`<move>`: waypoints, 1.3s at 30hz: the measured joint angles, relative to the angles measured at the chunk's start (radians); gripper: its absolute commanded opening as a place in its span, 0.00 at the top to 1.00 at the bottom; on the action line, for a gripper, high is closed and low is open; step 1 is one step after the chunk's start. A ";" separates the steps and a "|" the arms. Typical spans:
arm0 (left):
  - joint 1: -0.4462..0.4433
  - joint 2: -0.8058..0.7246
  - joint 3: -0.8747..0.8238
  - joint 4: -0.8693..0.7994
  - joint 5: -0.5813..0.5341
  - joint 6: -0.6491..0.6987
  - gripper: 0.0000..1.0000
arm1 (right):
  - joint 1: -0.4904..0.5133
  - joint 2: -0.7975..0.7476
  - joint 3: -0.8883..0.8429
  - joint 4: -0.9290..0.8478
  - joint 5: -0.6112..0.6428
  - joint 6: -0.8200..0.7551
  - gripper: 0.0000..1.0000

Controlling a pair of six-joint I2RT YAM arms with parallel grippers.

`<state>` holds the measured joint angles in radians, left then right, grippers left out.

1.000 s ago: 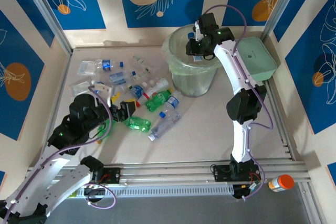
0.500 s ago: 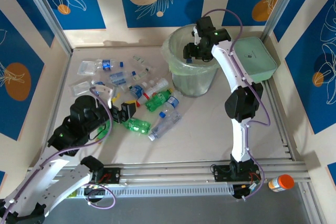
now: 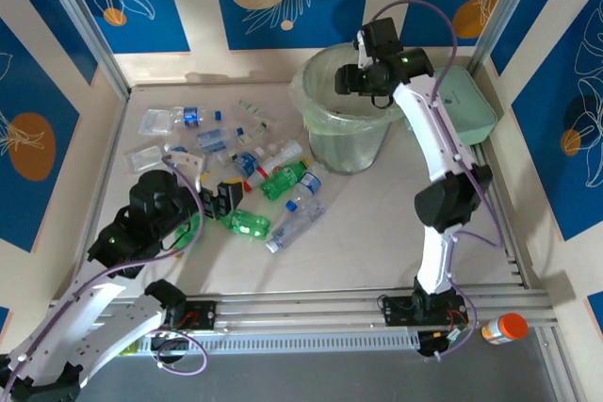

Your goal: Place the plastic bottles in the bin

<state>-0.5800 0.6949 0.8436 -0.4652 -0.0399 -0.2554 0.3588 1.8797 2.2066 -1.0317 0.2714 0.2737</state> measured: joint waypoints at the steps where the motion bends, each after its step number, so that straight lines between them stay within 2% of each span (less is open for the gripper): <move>1: 0.000 0.015 0.007 -0.014 -0.014 -0.010 0.11 | 0.019 -0.053 -0.039 0.028 0.010 0.002 0.33; 3: 0.000 0.047 0.028 -0.047 -0.052 -0.037 0.10 | 0.061 -0.161 -0.130 0.081 0.018 0.004 0.34; 6: 0.000 0.114 0.069 -0.118 -0.131 -0.106 0.02 | 0.123 -0.307 -0.283 0.157 0.008 0.003 0.34; 12: 0.008 0.208 0.133 -0.291 -0.247 -0.360 0.01 | 0.240 -0.478 -0.566 0.224 -0.005 0.023 0.34; 18: 0.051 0.339 0.164 -0.401 -0.179 -0.747 0.01 | 0.332 -0.589 -0.840 0.263 -0.013 0.087 0.34; 22: 0.085 0.389 0.115 -0.400 -0.105 -0.984 0.01 | 0.380 -0.707 -0.961 0.304 -0.013 0.131 0.34; 26: 0.108 0.430 0.057 -0.358 -0.072 -1.146 0.00 | 0.391 -0.827 -1.033 0.350 -0.012 0.161 0.34; 31: 0.109 0.517 0.057 -0.306 -0.056 -1.240 0.00 | 0.391 -0.914 -1.082 0.367 -0.002 0.173 0.34; 39: 0.108 0.618 0.043 -0.255 -0.019 -1.286 0.00 | 0.391 -1.045 -1.175 0.395 0.027 0.173 0.34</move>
<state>-0.4725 1.3128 0.8867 -0.7200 -0.0586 -1.5414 0.7498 0.8349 1.0321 -0.6369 0.2985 0.4469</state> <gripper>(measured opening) 0.997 0.660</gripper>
